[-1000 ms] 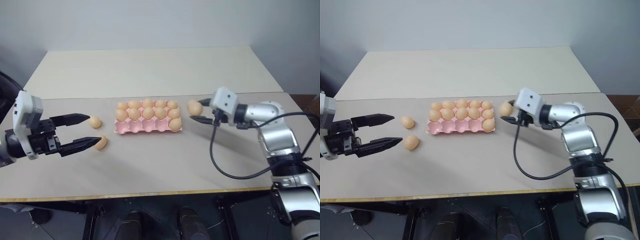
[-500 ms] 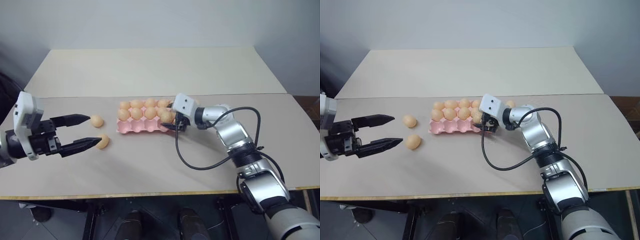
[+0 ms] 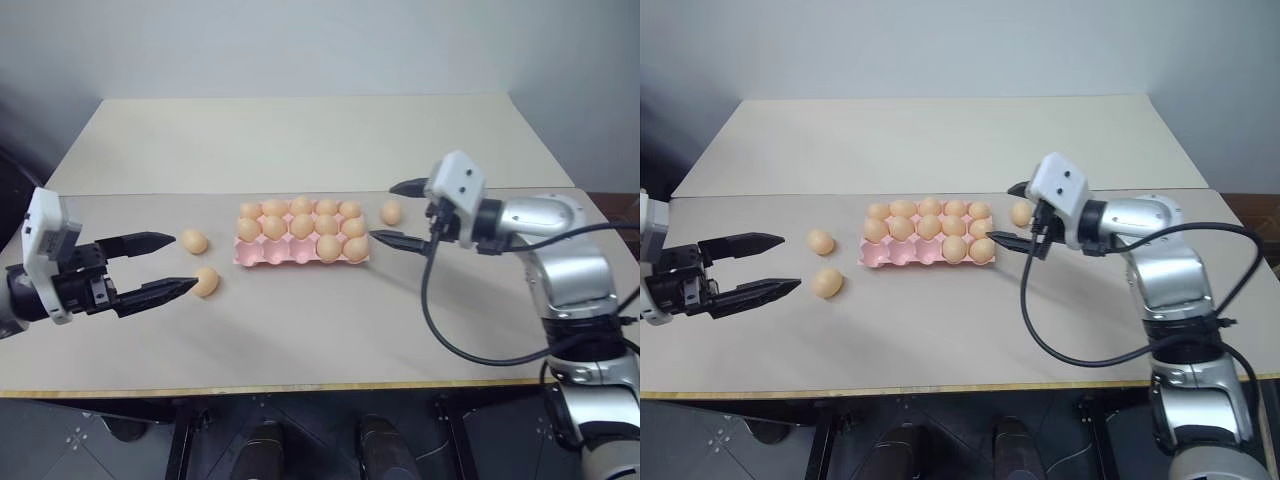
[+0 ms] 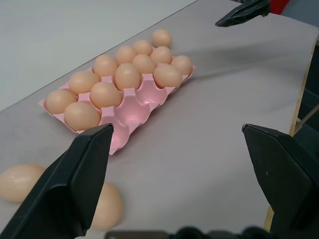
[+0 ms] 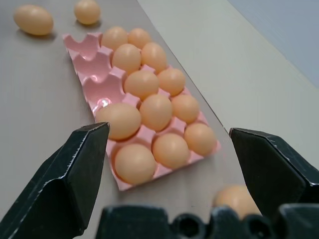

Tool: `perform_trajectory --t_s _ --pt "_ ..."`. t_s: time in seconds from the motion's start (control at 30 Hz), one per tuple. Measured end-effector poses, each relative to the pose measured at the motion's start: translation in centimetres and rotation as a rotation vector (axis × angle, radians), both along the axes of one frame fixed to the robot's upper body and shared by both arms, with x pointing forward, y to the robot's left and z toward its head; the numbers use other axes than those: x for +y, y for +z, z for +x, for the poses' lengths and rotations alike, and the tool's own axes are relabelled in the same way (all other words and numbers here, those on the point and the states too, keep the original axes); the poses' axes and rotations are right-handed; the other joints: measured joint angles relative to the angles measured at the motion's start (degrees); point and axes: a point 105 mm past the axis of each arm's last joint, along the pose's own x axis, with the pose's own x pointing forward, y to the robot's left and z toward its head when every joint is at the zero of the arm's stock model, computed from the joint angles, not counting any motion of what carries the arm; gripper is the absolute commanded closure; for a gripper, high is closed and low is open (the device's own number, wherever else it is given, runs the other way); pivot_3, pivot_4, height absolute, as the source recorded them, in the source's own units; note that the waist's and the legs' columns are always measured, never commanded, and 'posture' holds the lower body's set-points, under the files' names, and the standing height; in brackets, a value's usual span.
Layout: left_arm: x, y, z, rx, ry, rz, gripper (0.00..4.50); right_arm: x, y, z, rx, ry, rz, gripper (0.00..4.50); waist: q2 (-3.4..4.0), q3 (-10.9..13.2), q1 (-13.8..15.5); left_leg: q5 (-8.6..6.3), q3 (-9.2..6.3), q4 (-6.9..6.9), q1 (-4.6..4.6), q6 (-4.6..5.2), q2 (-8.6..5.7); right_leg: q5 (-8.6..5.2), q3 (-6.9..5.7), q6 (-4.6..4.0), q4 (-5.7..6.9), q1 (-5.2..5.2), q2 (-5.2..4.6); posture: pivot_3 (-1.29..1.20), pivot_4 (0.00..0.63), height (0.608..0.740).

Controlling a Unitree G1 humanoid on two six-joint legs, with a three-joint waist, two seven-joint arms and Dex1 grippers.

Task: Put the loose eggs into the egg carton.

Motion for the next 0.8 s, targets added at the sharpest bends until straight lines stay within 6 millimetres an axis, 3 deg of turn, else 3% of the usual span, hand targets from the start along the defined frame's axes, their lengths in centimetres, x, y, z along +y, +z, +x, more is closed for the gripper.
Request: perform_trajectory --t_s 0.27,0.47,0.6,0.8 --pt "1.1 0.2 -0.2 -0.006 0.015 0.008 0.0 -4.4 -0.8 -3.3 0.081 -0.005 0.04 0.03 -0.01 0.0 0.5 -0.01 0.05 0.0 0.02 0.02 0.0 0.0 0.0 0.0 -0.06 0.07 -0.02 0.0 0.15 0.74" --pt "1.5 0.1 -0.1 -0.007 0.027 0.004 0.0 -4.7 -1.3 -3.4 0.076 -0.019 0.045 0.03 -0.01 0.0 0.4 -0.02 0.13 0.0 0.14 0.03 0.02 0.0 0.07 0.0 -0.05 0.16 0.0 0.0 0.15 0.74" --pt "1.5 0.2 -0.1 -0.012 0.029 0.004 0.0 -4.2 -1.3 -1.0 0.049 -0.092 0.044 0.03 -0.01 0.0 0.3 -0.02 0.15 0.0 0.16 0.03 0.02 0.0 0.09 0.0 -0.04 0.14 0.0 0.0 0.15 0.74" --pt "1.2 0.3 0.2 -0.018 0.021 0.0 0.0 -3.0 -3.6 6.4 0.073 -0.332 0.062 0.03 -0.01 0.0 0.1 -0.01 0.19 -0.09 0.12 0.02 0.02 0.01 0.16 -0.01 -0.04 0.02 0.01 0.0 0.15 0.74"
